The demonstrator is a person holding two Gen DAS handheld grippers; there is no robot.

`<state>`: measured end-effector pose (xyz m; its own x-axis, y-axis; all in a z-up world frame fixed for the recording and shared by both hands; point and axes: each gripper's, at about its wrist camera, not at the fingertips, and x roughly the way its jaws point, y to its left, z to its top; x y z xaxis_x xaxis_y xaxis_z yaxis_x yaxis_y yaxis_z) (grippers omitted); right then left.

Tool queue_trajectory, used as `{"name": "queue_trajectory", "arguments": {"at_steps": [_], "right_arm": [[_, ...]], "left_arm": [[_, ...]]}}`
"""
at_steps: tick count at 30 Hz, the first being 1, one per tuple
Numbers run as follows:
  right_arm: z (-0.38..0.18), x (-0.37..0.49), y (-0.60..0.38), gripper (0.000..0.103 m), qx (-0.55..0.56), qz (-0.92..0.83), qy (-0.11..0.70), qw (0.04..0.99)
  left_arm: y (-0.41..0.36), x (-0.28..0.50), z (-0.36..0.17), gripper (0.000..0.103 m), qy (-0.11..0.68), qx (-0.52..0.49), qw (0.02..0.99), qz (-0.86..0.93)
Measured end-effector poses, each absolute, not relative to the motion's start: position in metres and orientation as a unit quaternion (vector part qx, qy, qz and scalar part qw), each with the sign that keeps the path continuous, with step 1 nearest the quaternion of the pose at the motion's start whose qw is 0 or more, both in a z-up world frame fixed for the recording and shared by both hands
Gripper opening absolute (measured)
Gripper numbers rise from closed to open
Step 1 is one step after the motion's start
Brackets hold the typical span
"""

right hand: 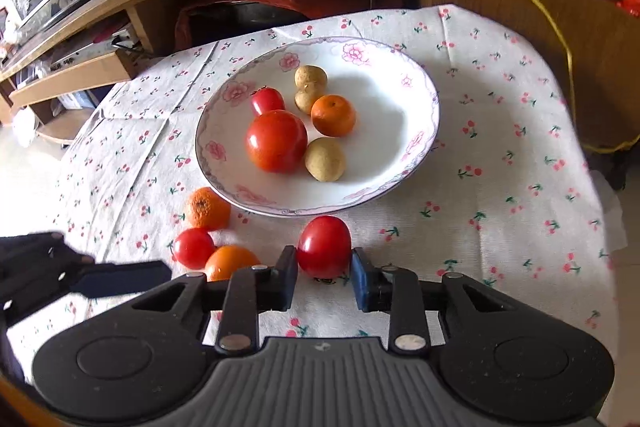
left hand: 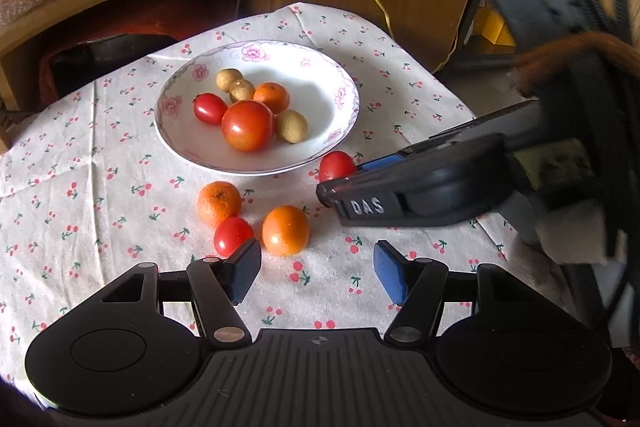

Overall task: Organize fruits
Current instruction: 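Close the right tool on a red tomato while the left tool grasps an orange tangerine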

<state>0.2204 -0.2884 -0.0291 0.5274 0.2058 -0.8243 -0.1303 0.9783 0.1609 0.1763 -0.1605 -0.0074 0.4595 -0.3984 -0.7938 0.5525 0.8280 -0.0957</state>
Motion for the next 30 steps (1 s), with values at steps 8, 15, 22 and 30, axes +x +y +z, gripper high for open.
{"name": "queue_trajectory", "arguments": {"at_steps": [8, 15, 22, 30], "right_arm": [[-0.020, 0.205, -0.319, 0.030, 0.059, 0.076, 0.465, 0.880], [-0.019, 0.202, -0.334, 0.030, 0.070, 0.062, 0.470, 0.878], [-0.016, 0.197, -0.341, 0.030, 0.072, 0.059, 0.469, 0.878], [-0.016, 0.193, -0.341, 0.030, 0.068, 0.061, 0.471, 0.878]], "left_arm": [[-0.175, 0.191, -0.017, 0.068, 0.438, 0.095, 0.851, -0.276], [-0.184, 0.201, -0.017, 0.070, 0.427, 0.100, 0.860, -0.262], [-0.187, 0.178, -0.012, 0.069, 0.442, 0.116, 0.833, -0.312], [-0.188, 0.171, -0.006, 0.068, 0.434, 0.117, 0.841, -0.301]]}}
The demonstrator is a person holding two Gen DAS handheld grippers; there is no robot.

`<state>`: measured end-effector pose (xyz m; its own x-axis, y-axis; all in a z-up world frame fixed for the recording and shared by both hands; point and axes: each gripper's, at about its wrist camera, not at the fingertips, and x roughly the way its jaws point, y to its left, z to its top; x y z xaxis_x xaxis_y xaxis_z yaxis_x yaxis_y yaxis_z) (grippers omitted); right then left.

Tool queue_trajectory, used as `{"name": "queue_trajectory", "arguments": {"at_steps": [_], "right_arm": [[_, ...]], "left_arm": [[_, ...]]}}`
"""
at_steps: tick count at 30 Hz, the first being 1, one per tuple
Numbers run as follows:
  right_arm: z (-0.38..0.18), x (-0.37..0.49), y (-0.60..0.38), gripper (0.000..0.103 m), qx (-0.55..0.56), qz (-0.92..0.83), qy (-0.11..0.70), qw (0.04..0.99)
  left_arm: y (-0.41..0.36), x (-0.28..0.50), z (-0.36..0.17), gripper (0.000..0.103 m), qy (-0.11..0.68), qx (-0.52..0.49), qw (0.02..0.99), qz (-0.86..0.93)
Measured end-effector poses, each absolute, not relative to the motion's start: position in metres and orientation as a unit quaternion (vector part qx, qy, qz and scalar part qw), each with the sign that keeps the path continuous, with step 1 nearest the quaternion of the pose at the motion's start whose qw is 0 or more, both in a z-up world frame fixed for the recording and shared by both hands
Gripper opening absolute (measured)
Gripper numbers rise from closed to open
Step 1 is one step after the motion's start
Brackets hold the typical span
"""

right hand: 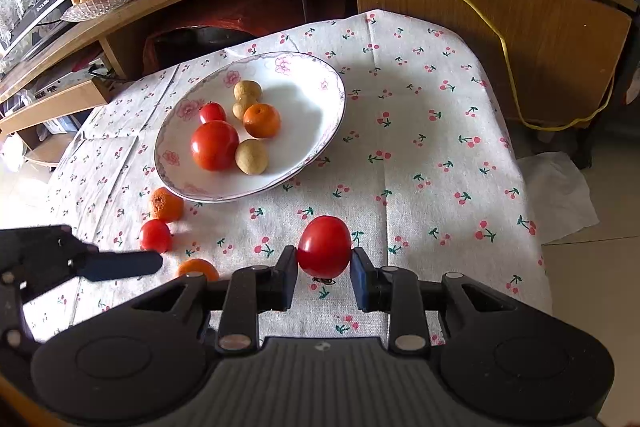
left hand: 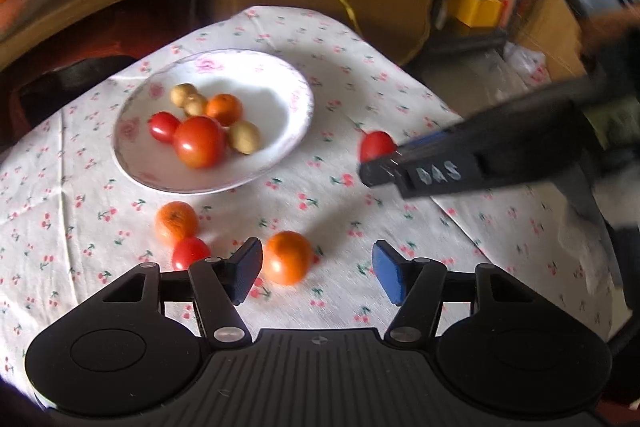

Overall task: Organize fruits
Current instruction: 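Close the right tool on a red tomato while the left tool grasps an orange tangerine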

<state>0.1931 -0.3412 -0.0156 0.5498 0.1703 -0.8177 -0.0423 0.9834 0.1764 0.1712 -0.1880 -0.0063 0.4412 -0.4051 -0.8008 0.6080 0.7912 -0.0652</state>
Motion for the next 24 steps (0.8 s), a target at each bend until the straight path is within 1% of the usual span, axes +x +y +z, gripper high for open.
{"name": "queue_trajectory", "arguments": {"at_steps": [3, 4, 6, 12, 14, 15, 20, 23, 24], "right_arm": [[-0.017, 0.194, -0.341, 0.030, 0.067, 0.058, 0.473, 0.877], [-0.017, 0.194, -0.341, 0.030, 0.067, 0.058, 0.474, 0.876], [-0.017, 0.194, -0.340, 0.030, 0.065, 0.060, 0.474, 0.876], [-0.015, 0.193, -0.337, 0.030, 0.062, 0.065, 0.471, 0.877], [-0.015, 0.194, -0.337, 0.030, 0.063, 0.064, 0.471, 0.878], [-0.015, 0.194, -0.337, 0.030, 0.063, 0.064, 0.471, 0.878], [-0.015, 0.194, -0.336, 0.030, 0.059, 0.065, 0.473, 0.877], [-0.017, 0.195, -0.336, 0.030, 0.054, 0.065, 0.475, 0.876], [-0.018, 0.195, -0.336, 0.030, 0.054, 0.065, 0.477, 0.875]], "left_arm": [[-0.194, 0.178, -0.014, 0.066, 0.443, 0.117, 0.840, -0.291], [-0.197, 0.178, -0.017, 0.067, 0.441, 0.125, 0.842, -0.284], [-0.202, 0.179, -0.020, 0.067, 0.435, 0.139, 0.846, -0.275], [-0.197, 0.192, -0.030, 0.061, 0.458, 0.121, 0.846, -0.244], [-0.197, 0.194, -0.034, 0.055, 0.467, 0.118, 0.842, -0.243], [-0.198, 0.195, -0.036, 0.050, 0.473, 0.115, 0.839, -0.245], [-0.201, 0.196, -0.037, 0.049, 0.471, 0.116, 0.840, -0.245], [-0.202, 0.196, -0.036, 0.046, 0.470, 0.119, 0.840, -0.244], [-0.203, 0.196, -0.036, 0.043, 0.469, 0.119, 0.840, -0.243]]}}
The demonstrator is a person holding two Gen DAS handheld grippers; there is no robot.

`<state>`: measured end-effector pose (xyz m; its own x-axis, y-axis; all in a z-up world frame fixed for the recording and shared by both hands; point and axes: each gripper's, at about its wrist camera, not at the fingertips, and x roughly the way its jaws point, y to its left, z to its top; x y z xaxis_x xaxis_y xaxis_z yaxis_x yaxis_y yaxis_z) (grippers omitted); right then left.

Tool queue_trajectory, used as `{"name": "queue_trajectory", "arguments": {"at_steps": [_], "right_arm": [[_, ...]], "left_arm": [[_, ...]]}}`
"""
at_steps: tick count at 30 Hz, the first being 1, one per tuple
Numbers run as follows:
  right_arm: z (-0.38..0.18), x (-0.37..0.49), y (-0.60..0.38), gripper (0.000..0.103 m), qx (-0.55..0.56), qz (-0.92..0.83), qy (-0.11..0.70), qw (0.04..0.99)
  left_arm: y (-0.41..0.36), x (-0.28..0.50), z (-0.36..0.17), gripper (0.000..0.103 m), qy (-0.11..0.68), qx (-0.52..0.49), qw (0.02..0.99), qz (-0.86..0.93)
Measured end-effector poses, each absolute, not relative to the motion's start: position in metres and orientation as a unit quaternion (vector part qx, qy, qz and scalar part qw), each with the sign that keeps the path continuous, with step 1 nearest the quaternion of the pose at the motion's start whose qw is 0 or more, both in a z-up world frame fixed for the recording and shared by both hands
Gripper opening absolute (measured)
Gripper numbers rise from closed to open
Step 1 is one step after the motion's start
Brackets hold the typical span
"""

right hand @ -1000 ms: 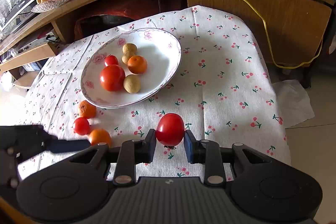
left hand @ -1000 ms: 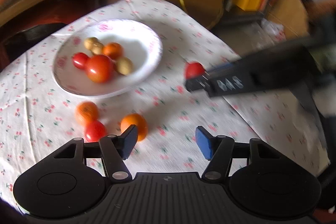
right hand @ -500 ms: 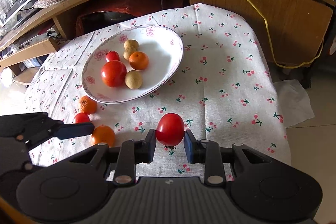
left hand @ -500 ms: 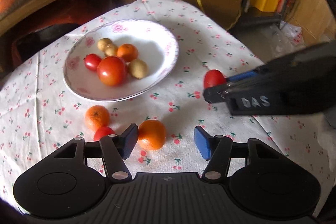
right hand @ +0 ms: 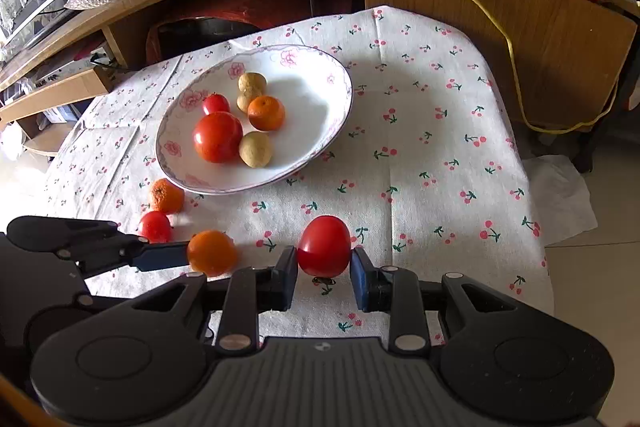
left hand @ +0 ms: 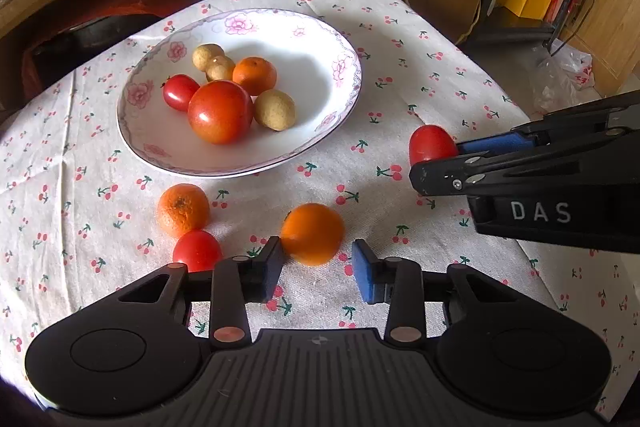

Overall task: Organize fruits
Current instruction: 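Close the right tool on a red tomato while the left tool grasps an orange tangerine, then lift the tomato in the right tool and the tangerine in the left tool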

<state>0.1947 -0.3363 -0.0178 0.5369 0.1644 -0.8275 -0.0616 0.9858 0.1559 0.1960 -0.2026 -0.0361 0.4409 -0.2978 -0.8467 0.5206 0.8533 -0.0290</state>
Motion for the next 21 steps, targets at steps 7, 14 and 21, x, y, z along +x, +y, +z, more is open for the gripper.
{"name": "queue_trajectory", "arguments": {"at_steps": [7, 14, 21], "right_arm": [[-0.022, 0.193, -0.337, 0.030, 0.049, 0.067, 0.482, 0.872], [-0.022, 0.188, -0.334, 0.030, 0.031, 0.081, 0.483, 0.871], [-0.025, 0.175, -0.321, 0.030, -0.014, 0.102, 0.484, 0.869]], "left_arm": [[-0.203, 0.199, -0.036, 0.039, 0.467, 0.113, 0.843, -0.242], [-0.195, 0.185, -0.029, 0.038, 0.461, 0.131, 0.841, -0.252], [-0.184, 0.171, -0.030, 0.039, 0.456, 0.148, 0.837, -0.262]]}}
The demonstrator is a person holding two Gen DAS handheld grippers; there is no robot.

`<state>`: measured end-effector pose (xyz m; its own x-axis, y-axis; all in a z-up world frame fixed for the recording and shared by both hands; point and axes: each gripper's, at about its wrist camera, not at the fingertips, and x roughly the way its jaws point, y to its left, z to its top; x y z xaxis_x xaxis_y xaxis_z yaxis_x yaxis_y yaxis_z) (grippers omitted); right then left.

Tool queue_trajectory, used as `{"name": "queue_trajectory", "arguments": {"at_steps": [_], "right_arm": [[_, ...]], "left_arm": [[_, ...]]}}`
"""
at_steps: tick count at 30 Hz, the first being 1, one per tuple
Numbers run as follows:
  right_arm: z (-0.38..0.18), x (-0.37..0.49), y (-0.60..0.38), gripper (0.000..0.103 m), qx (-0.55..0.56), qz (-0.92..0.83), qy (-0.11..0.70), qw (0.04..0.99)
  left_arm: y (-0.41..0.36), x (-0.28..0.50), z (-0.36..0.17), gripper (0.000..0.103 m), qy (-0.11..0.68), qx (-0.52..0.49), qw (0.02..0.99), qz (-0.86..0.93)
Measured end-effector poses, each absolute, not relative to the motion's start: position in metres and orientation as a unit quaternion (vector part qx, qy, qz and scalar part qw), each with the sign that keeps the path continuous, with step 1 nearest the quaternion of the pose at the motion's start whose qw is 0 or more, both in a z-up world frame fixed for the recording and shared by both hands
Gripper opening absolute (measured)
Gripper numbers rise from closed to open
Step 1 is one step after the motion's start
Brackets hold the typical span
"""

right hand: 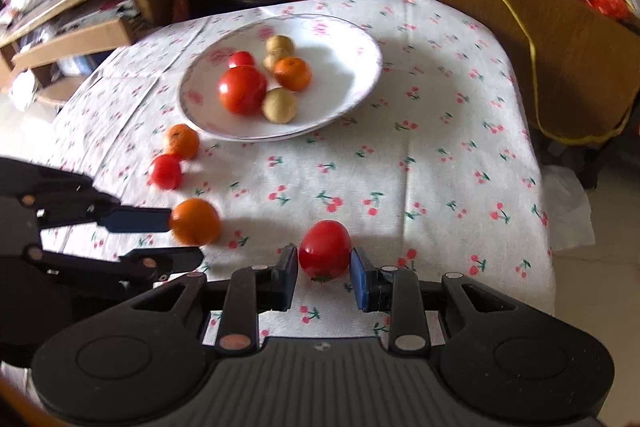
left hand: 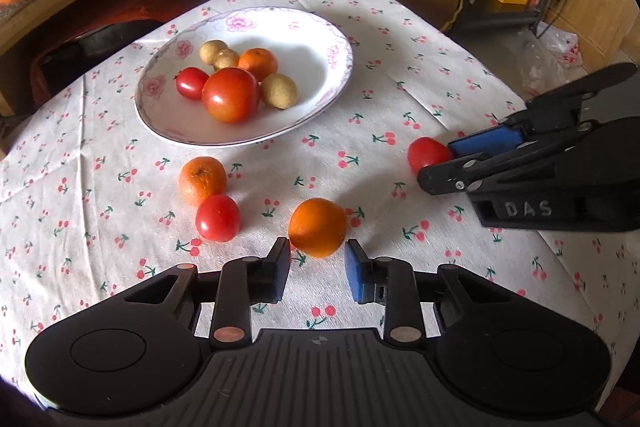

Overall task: Organize fruits
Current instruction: 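Lift the tomato in the right tool and the tangerine in the left tool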

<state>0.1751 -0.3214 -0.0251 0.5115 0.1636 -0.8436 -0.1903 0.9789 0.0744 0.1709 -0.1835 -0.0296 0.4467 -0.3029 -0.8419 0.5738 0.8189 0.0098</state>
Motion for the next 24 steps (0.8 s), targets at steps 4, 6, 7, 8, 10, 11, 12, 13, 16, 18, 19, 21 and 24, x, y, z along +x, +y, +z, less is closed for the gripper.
{"name": "queue_trajectory", "arguments": {"at_steps": [4, 6, 7, 8, 10, 11, 12, 13, 16, 18, 19, 21, 24], "right_arm": [[-0.025, 0.172, -0.315, 0.030, -0.038, 0.109, 0.478, 0.871], [-0.029, 0.174, -0.315, 0.030, -0.042, 0.103, 0.483, 0.869], [-0.031, 0.175, -0.316, 0.030, -0.039, 0.103, 0.487, 0.866], [-0.033, 0.176, -0.316, 0.030, -0.035, 0.104, 0.493, 0.863], [-0.035, 0.176, -0.315, 0.031, -0.039, 0.103, 0.493, 0.863], [-0.035, 0.177, -0.314, 0.031, -0.042, 0.102, 0.493, 0.863], [-0.035, 0.177, -0.314, 0.031, -0.041, 0.103, 0.493, 0.863], [-0.035, 0.177, -0.315, 0.031, -0.037, 0.104, 0.492, 0.863], [-0.036, 0.178, -0.320, 0.032, -0.025, 0.101, 0.493, 0.864], [-0.035, 0.178, -0.324, 0.032, -0.015, 0.099, 0.492, 0.865], [-0.035, 0.179, -0.325, 0.033, -0.013, 0.099, 0.491, 0.865], [-0.034, 0.179, -0.325, 0.033, -0.013, 0.099, 0.489, 0.866], [-0.034, 0.179, -0.323, 0.033, -0.016, 0.099, 0.486, 0.868]], "left_arm": [[-0.182, 0.170, -0.033, 0.041, 0.454, 0.154, 0.836, -0.266], [-0.179, 0.172, -0.034, 0.046, 0.457, 0.148, 0.836, -0.266], [-0.178, 0.173, -0.034, 0.051, 0.457, 0.143, 0.836, -0.267], [-0.177, 0.174, -0.033, 0.054, 0.455, 0.139, 0.837, -0.268], [-0.177, 0.177, -0.031, 0.063, 0.452, 0.134, 0.841, -0.266], [-0.177, 0.179, -0.030, 0.063, 0.450, 0.130, 0.842, -0.268], [-0.178, 0.181, -0.029, 0.064, 0.449, 0.125, 0.843, -0.270], [-0.179, 0.182, -0.028, 0.065, 0.449, 0.120, 0.843, -0.272], [-0.184, 0.186, -0.030, 0.065, 0.449, 0.119, 0.843, -0.271], [-0.186, 0.186, -0.034, 0.062, 0.452, 0.122, 0.841, -0.270], [-0.186, 0.186, -0.036, 0.058, 0.454, 0.124, 0.840, -0.271], [-0.188, 0.186, -0.038, 0.056, 0.457, 0.128, 0.838, -0.268], [-0.189, 0.185, -0.037, 0.049, 0.456, 0.133, 0.839, -0.266]]}}
